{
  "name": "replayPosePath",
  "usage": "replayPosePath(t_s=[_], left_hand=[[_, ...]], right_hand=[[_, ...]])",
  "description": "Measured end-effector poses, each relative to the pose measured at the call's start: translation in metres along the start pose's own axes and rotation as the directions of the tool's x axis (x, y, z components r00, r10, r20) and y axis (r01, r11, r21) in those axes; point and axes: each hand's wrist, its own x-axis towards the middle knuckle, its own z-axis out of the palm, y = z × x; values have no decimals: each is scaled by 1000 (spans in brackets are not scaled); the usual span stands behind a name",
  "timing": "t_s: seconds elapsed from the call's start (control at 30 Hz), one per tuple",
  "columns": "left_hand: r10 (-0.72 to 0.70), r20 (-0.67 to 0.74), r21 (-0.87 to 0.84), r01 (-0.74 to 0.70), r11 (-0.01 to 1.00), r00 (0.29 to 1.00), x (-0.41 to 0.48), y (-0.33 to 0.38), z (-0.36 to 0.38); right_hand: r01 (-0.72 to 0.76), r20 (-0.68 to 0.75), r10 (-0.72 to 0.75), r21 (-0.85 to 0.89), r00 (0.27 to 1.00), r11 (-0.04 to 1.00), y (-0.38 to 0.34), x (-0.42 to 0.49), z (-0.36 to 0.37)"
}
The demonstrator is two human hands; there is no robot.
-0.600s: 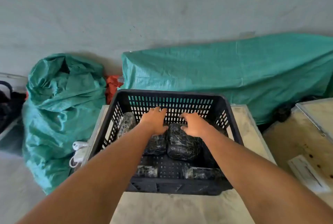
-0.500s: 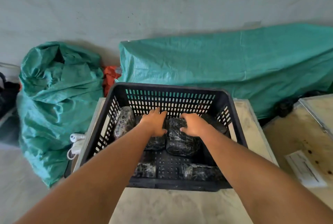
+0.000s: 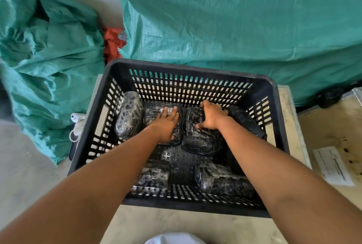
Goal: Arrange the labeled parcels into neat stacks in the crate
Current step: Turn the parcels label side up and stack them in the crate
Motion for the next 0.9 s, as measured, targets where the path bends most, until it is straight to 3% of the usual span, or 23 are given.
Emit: replayPosePath(t_s=[0.13,0.3,0.5,0.57,0.7,0.8,0.9], left_hand=[[11,-3,-13,-11,1000,1000,1,-3,-1],[23,-28,9,-22,1000,999,-6,-3,-1],[100,-37,-58,-102,993,994,-21,-8,-5],[145,-132,-159,-166,973,981,-29,-9,-8],[50,-375,-517,-253,818,926,-46,-4,-27],[-7,-340,-730,-259,633,940,-56,7,-52],[55,-258,-841,-252,478,965,-66,9,-79]], right_hand=[[-27,95,42,-151,995,988,-6,9,-6],[24,173,-18,-30,985,999,-11,2,5],[123,110,-122,1,986,992,-10,-31,-21],[188,50,-191,73,980,980,-3,-47,-27],[293,-156,-259,263,953,919,16,-76,-32],[343,-262,-247,435,933,833,27,-97,-39],[397,-317,-252,579,914,712,32,-115,-51]])
